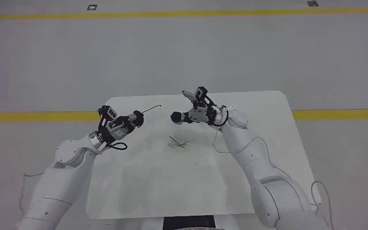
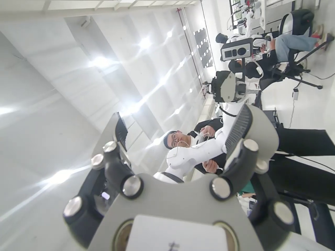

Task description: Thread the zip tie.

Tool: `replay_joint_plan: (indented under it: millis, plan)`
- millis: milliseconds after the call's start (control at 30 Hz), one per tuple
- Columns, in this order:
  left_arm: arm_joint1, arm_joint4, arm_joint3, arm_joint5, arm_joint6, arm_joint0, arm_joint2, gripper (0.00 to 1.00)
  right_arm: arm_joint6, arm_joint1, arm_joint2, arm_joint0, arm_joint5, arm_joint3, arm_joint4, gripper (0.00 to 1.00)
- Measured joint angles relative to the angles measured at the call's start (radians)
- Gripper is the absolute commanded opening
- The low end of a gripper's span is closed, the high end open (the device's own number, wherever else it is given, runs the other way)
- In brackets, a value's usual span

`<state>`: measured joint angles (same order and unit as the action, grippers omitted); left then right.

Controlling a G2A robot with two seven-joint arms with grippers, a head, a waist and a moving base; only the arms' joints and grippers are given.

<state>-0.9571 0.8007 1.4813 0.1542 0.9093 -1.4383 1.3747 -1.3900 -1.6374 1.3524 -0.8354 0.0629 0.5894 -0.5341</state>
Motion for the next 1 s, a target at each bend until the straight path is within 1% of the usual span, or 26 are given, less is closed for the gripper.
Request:
replay_joint_plan:
  millis: [100,267,367,433,567,600,633,667,700,733,833,1000]
  plan:
    - [0.001,0.01,0.002,0.001,0.031,-0.001,0.005,0.0,0.0,0.0,-0.011,-0.001,0.001,0.0,-0.018,1.0]
    - [0.001,0.008,0.002,0.002,0.029,-0.001,0.005,0.0,0.0,0.0,-0.009,-0.001,0.001,0.0,-0.016,1.0]
    - [0.001,0.009,0.002,0.002,0.029,-0.001,0.005,0.0,0.036,0.001,-0.025,-0.022,0.002,0.032,0.012,1.0]
    - [0.001,0.009,0.002,0.001,0.029,-0.001,0.005,0.0,0.051,0.004,-0.032,-0.041,0.025,0.064,0.014,1.0]
    - [0.001,0.009,0.002,0.001,0.029,-0.001,0.005,0.0,0.049,0.007,-0.046,-0.061,0.075,0.093,0.024,1.0]
    - [0.001,0.009,0.002,0.001,0.029,-0.001,0.005,0.0,0.044,0.008,-0.051,-0.063,0.089,0.096,0.021,0.9]
    - [0.001,0.009,0.002,0.001,0.029,-0.001,0.005,0.0,0.039,0.008,-0.056,-0.064,0.1,0.098,0.02,0.84]
    - [0.001,0.009,0.002,0.001,0.029,-0.001,0.005,0.0,0.034,0.008,-0.06,-0.065,0.111,0.099,0.018,0.72]
    - [0.001,0.009,0.002,0.001,0.029,-0.001,0.005,0.0,0.031,0.007,-0.066,-0.065,0.125,0.098,0.018,0.49]
    - [0.001,0.009,0.002,0.001,0.029,-0.001,0.005,0.0,0.031,0.007,-0.07,-0.065,0.135,0.096,0.018,0.49]
    - [0.001,0.009,0.002,0.001,0.029,-0.001,0.005,0.0,0.046,0.006,-0.084,-0.061,0.165,0.083,0.015,0.43]
    - [0.001,0.009,0.002,0.001,0.029,-0.001,0.005,0.0,0.082,0.0,-0.111,-0.049,0.204,0.058,0.009,0.38]
